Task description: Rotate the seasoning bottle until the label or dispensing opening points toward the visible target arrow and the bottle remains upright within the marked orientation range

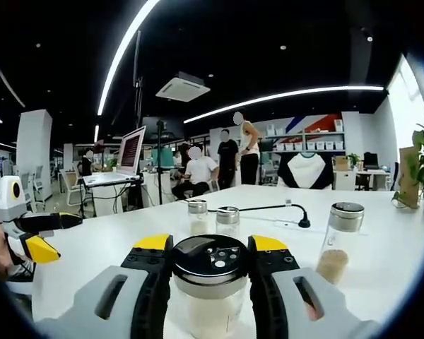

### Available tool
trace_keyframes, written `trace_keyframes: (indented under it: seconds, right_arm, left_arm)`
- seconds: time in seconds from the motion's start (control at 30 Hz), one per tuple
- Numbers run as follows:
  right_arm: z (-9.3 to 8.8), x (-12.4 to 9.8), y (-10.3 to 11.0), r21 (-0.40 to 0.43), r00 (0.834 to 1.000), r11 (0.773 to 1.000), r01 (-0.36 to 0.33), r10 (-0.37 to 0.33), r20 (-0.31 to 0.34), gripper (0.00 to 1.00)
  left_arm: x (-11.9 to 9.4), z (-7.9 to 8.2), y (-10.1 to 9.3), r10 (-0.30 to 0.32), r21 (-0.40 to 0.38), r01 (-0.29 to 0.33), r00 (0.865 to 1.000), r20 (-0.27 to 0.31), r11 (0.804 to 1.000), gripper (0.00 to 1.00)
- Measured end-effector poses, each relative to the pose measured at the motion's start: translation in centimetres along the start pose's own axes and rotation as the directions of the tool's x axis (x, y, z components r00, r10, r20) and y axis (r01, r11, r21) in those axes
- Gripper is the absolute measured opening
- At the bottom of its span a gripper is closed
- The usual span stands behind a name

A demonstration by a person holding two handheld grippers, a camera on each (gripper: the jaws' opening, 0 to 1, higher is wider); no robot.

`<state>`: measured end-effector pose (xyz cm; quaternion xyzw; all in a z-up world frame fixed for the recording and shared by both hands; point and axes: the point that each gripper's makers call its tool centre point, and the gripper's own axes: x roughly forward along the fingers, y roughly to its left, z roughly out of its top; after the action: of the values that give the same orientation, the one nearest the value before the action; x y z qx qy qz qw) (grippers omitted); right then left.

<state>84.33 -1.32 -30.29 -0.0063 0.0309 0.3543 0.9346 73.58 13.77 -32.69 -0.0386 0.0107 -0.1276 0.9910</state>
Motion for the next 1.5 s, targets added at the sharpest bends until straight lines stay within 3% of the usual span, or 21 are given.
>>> trace_keyframes:
  seconds: [0.07, 0.13, 0.23, 0.53, 1.0, 1.3, 1.5]
  right_arm:
    - [0.1, -0.1, 0.0, 0.012, 1.0, 1.0, -0.012, 0.012, 0.005, 0.41]
    - [0.9, -0.1, 0.1, 0.053, 0.998, 0.998, -0.029, 0.026, 0.055, 0.42]
    - [1.6, -0.4, 0.1, -0.004, 0.998, 1.0, -0.027, 0.027, 0.053, 0.45]
    - [1.2, -0.3, 0.2, -0.001, 0.999, 0.999, -0.041, 0.041, 0.033, 0.45]
    - [0.9, -0.4, 0.7, -0.024, 0.992, 0.992, -0.123, 0.124, 0.017, 0.46]
    - [1.1, -0.5, 1.1, -0.024, 0.978, 0.978, -0.206, 0.207, 0.039, 0.47]
    - [1.4, -0.7, 1.7, -0.07, 0.953, 0.952, -0.299, 0.302, 0.035, 0.48]
  left_arm:
    - [0.0, 0.0, 0.0, 0.003, 0.004, -0.003, 1.0, 0.0, 1.0, 0.99]
    - [0.0, 0.0, -0.1, 0.0, 0.001, 0.0, 1.0, 0.0, 1.0, 0.99]
    - [-0.1, 0.1, -0.1, 0.001, 0.004, -0.001, 1.0, 0.001, 1.0, 0.99]
    - [-0.2, 0.0, -0.1, -0.001, 0.003, 0.001, 1.0, -0.002, 1.0, 0.99]
    - [-0.1, -0.1, -0.1, -0.001, 0.001, 0.001, 1.0, -0.005, 1.0, 0.99]
    - [-0.1, -0.1, 0.0, 0.001, -0.002, -0.001, 1.0, -0.005, 1.0, 0.99]
    - [-0.1, -0.2, -0.1, 0.0, 0.0, 0.0, 1.0, -0.01, 1.0, 0.99]
